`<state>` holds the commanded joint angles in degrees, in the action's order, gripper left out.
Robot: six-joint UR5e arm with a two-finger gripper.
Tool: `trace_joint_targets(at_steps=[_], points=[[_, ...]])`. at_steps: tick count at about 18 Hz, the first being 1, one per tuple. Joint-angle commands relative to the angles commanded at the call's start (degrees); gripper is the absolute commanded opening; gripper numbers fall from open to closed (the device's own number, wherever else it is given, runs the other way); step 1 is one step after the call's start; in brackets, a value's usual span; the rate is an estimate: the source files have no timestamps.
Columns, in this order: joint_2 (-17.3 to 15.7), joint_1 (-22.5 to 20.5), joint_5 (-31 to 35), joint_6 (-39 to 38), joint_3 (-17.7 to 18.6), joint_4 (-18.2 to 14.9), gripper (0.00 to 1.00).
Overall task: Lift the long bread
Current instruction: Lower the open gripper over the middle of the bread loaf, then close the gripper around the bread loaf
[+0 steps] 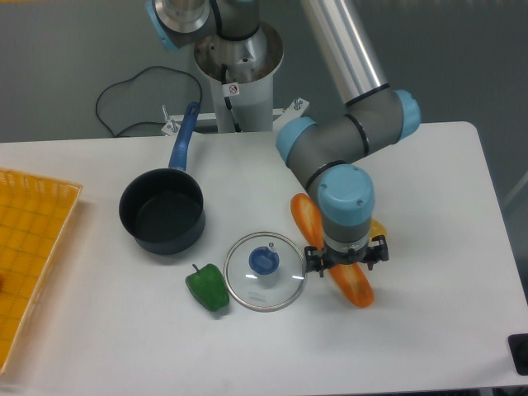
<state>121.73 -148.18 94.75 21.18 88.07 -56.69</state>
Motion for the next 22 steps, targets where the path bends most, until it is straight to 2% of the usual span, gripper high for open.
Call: trace_joint_targets(at_steps=[7,19,22], points=[[2.55,-0.62,-0.17,-1.32,-0.53,0.00,1.00],[4.13,-0.09,-0.09,-1.76,-1.50,-0.09,1.00],[4.13,0.00,-0.09,-1.41,-1.23,0.00,0.97]])
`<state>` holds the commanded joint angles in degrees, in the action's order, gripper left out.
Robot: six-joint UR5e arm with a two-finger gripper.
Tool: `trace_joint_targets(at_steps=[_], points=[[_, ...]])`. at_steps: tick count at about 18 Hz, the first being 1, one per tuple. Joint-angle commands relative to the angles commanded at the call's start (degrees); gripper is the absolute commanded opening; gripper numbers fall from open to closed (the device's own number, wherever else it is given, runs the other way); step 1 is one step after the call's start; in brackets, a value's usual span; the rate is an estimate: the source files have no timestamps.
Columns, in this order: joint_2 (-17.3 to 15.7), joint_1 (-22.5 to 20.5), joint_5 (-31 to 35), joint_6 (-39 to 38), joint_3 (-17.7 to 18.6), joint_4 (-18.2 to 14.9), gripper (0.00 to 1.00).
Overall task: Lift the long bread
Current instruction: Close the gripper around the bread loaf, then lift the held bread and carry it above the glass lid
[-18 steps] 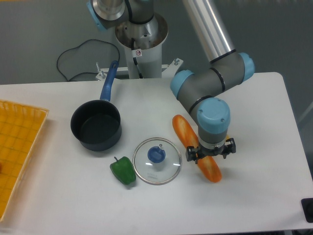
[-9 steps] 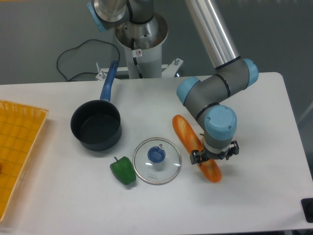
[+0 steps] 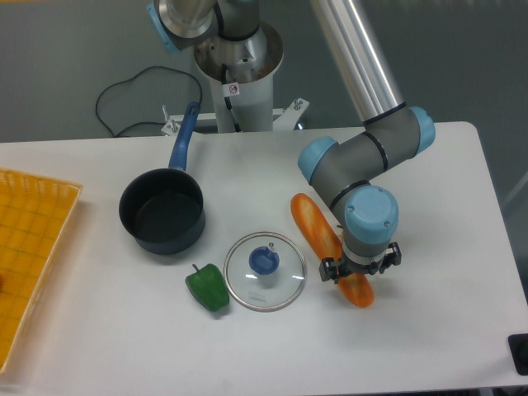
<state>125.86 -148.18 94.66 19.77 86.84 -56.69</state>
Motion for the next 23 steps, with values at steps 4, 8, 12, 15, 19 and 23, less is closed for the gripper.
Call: trace_joint_targets(at_steps=[4,8,12,15,19,23], points=[[0.35,0.18,-0.09,0.00,0.00,0.00,0.90],[0.26,0.44,-0.09,0.44,0.09,0.00,0.78],[0.88,0.44,-0.09,0.62,0.26,0.09,0.74],[0.79,0.44,-0.09,0.70,0.35,0.18,0.71],[-0.17,0.35,-0.26,1.85,0.26,0.00,0.59],[-0.35,0.53,-0.18,1.93,0.70,0.00,0.37]])
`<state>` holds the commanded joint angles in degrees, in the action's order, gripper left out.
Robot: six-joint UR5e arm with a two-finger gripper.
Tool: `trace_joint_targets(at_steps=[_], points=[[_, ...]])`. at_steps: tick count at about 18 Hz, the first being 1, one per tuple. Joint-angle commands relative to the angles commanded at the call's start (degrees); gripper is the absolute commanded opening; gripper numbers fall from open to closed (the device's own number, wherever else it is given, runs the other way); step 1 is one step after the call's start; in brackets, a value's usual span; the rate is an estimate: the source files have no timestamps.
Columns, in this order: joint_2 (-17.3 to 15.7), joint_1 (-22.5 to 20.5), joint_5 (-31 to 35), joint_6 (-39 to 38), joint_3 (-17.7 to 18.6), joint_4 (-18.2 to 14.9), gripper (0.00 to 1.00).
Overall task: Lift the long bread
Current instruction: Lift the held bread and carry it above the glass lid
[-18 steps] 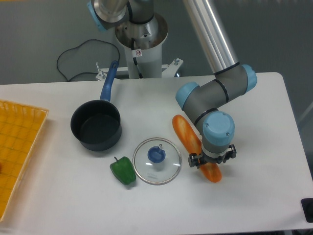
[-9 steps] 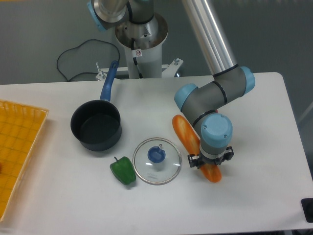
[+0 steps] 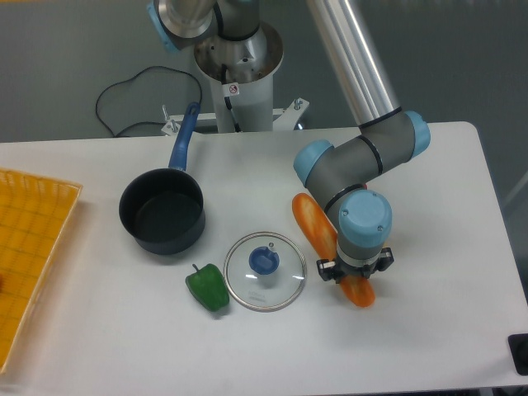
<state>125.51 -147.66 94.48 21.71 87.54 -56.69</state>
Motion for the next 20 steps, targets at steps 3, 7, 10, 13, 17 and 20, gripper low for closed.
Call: trace_joint_targets(at_steps=[3,7,10,13,17,20], points=[[-0.09,0.00,-0.09,-0.18,0.00,-0.09,0.16],[-0.88,0.00,-0.35,-0.26,0.18,-0.44,0.03],[-1.49,0.00,-0.44,-0.18,0.18,-0.70,0.02],[-2.54,0.17,-0.26,-0.44,0.27,-0.97,0.03],[-5.62,1.49,-0.52,-0.09,0.18,-4.91,0.03],[-7.11,2.20,-1.14,0.09,-0.08,-5.19,0.03]])
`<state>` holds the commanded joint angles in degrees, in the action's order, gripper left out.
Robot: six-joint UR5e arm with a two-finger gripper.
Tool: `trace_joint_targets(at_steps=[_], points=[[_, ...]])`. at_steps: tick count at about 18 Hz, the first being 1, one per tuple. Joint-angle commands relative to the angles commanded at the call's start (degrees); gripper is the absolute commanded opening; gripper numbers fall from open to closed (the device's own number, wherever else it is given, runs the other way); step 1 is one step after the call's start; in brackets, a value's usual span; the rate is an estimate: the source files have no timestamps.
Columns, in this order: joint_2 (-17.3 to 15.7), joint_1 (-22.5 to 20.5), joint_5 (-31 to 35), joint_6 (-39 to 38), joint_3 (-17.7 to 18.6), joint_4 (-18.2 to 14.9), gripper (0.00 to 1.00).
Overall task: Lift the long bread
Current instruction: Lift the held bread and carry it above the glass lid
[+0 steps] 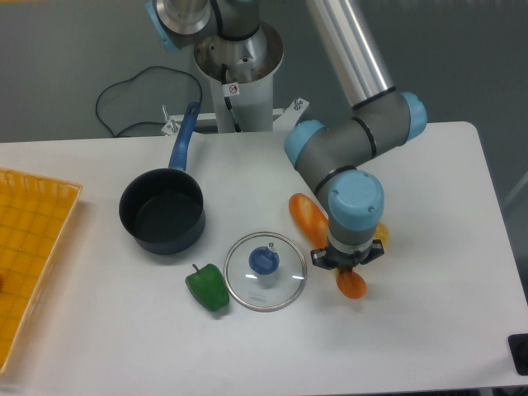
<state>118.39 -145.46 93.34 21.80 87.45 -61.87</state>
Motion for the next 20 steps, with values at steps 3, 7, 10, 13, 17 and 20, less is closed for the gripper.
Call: trace_joint_targets(at_steps=[3,7,10,13,17,20], points=[[-2.55,2.63,-0.35,1.75,-0.35,-0.17,0.03],[-5.10,6.94,-0.62,2.81,-0.44,-1.31,0.03],[-5.89,8.17,-0.79,2.99,-1.23,-5.61,0.03],[-6.42,8.97,-0.70,6.57,-1.50,-5.80,0.03],[-7.04,10.81,-0.97,16.77,-2.46,-5.89,0.03],[-7.12,12.04,-3.50,19.68,-4.57,-5.89,0.03]])
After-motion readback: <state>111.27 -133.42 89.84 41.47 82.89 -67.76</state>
